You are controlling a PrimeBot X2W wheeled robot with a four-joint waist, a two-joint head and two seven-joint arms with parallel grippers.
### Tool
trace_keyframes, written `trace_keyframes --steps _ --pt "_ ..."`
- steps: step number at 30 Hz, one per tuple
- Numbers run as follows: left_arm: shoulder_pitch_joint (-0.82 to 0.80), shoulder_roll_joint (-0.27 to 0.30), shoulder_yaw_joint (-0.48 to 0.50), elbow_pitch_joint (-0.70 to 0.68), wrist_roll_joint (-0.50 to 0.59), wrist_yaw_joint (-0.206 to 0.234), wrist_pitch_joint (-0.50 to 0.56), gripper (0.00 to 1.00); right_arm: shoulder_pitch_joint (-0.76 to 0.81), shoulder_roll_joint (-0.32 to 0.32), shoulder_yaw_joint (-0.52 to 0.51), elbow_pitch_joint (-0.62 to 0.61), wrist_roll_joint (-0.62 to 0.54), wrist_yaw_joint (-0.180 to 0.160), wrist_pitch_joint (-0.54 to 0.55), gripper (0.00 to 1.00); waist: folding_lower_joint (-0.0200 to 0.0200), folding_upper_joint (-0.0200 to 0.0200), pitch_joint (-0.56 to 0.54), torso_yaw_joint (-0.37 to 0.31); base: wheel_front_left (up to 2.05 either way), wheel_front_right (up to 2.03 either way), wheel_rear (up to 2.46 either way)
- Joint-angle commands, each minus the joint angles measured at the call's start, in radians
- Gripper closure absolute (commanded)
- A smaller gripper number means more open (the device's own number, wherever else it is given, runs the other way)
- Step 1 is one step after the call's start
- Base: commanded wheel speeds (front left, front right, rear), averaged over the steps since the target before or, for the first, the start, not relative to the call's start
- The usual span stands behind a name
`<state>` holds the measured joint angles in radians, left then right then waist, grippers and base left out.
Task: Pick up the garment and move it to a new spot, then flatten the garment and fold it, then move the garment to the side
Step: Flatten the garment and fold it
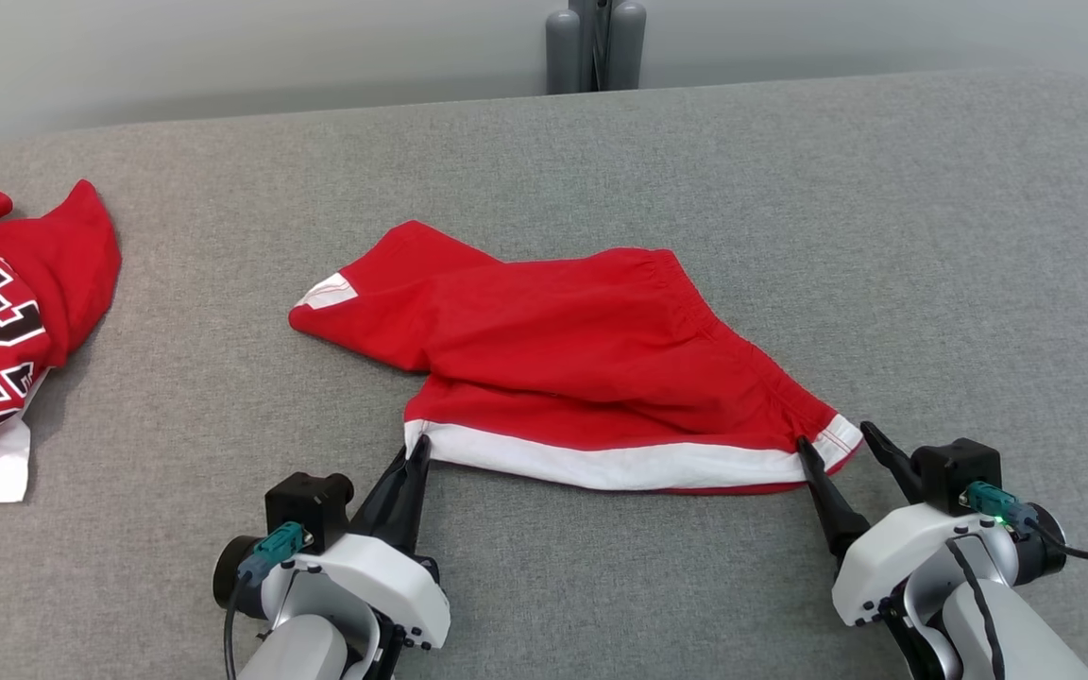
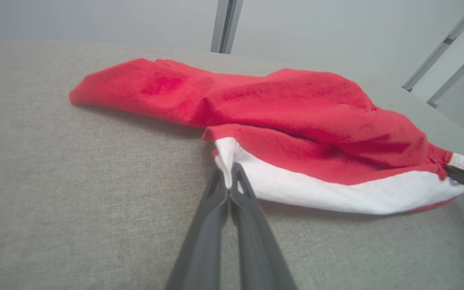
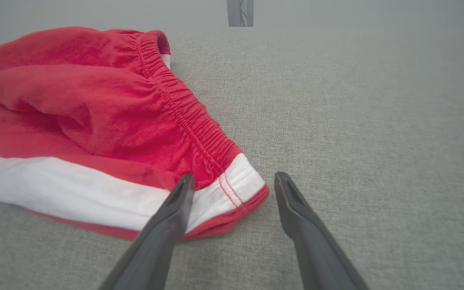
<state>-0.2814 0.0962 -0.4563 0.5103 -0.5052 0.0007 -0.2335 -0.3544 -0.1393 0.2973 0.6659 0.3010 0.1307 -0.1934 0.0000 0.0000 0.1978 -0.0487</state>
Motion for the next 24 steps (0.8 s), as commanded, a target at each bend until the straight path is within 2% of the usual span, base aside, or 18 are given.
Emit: trace_keyframes --steps 1,12,13,14,15,17,24 --pt "-0.010 0.008 0.001 0.002 -0.010 0.003 -0.002 1.00 0.005 -0.015 0.008 -0.005 0.006 0.000 0.003 0.00 0.0000 0.0000 0.000 -0.001 0.00 0.00 0.00" --pt "-0.014 0.009 -0.004 0.009 -0.017 0.009 0.001 1.00 -0.003 -0.028 0.026 -0.022 0.004 0.000 -0.024 0.00 0.0000 0.0000 -0.003 -0.002 0.00 0.00 0.00" --pt "-0.015 0.009 -0.005 0.009 -0.017 0.010 0.001 1.00 -0.002 -0.029 0.029 -0.020 0.006 0.000 -0.021 0.03 0.0000 0.0000 -0.004 -0.001 0.00 0.00 0.00" --pt "-0.015 0.009 -0.006 0.009 -0.018 0.010 0.000 1.00 -0.001 -0.030 0.031 -0.019 0.008 0.000 -0.020 0.33 0.0000 0.0000 -0.004 -0.001 0.00 0.00 0.00" --pt "-0.016 0.008 -0.006 0.010 -0.019 0.010 0.000 1.00 0.000 -0.031 0.034 -0.016 0.012 0.000 -0.015 0.57 0.0000 0.0000 -0.004 -0.001 0.00 0.00 0.00" --pt "-0.016 0.008 -0.008 0.011 -0.021 0.010 -0.001 1.00 0.002 -0.033 0.041 -0.015 0.018 0.000 -0.011 1.00 0.0000 0.0000 -0.005 0.000 0.00 0.00 0.00" --pt "-0.016 0.012 -0.009 0.011 -0.026 0.012 -0.004 1.00 0.002 -0.041 0.054 -0.017 0.035 0.000 -0.013 1.00 0.0000 0.0000 -0.009 -0.002 0.00 0.00 0.00"
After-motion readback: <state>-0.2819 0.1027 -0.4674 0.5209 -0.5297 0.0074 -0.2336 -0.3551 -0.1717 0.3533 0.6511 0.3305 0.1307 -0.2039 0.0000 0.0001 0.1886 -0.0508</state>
